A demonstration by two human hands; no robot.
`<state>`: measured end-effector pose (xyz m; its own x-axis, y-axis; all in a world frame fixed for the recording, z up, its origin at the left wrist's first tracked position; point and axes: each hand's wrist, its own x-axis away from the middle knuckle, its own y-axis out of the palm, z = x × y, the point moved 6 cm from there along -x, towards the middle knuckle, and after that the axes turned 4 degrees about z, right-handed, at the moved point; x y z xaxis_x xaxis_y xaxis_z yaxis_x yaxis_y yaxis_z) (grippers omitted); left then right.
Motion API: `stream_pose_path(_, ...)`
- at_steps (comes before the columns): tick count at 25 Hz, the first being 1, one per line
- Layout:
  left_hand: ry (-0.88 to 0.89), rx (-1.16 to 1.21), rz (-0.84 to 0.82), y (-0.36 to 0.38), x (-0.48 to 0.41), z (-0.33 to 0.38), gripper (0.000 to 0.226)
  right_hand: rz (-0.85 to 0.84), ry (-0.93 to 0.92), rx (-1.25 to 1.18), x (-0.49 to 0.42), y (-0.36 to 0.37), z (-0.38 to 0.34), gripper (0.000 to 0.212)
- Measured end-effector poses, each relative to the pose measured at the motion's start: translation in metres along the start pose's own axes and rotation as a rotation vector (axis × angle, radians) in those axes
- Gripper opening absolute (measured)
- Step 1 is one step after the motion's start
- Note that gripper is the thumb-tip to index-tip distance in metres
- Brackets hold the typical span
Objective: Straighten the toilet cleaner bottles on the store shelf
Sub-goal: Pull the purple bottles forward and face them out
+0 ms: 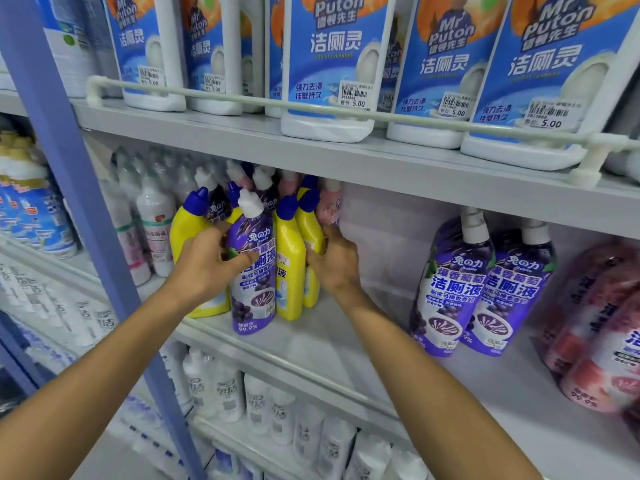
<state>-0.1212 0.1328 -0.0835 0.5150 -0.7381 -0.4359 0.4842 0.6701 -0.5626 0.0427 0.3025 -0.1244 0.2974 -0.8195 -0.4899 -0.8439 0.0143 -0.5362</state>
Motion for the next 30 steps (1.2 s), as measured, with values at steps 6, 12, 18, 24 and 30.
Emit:
stream_pose_path(6, 0.030, -0.028, 0.052, 0.000, 0.006, 0.004, 0.038, 0.171, 0.080, -0.160, -0.029, -0.027, 0.000, 0.038)
stream_pose_path(12, -0.010, 0.044, 0.000, 0.002, 0.002, 0.000, 0.043, 0.088, 0.152, -0.017, -0.083, -0.027, -0.022, 0.039)
stream_pose_path(18, -0.049, 0.126, -0.079, 0.003, 0.004, -0.007, 0.048, 0.126, 0.069, -0.045, -0.086, -0.039, -0.022, 0.050)
stream_pose_path(24, 0.013, 0.391, -0.193, 0.004, 0.021, 0.009, 0.047, 0.225, 0.027, 0.218, -0.046, -0.103, -0.023, 0.061)
stream_pose_path(30, 0.038, 0.528, -0.359, 0.040, 0.035, 0.040, 0.035, 0.289, 0.057, 0.344, 0.026, -0.150, -0.025, 0.062)
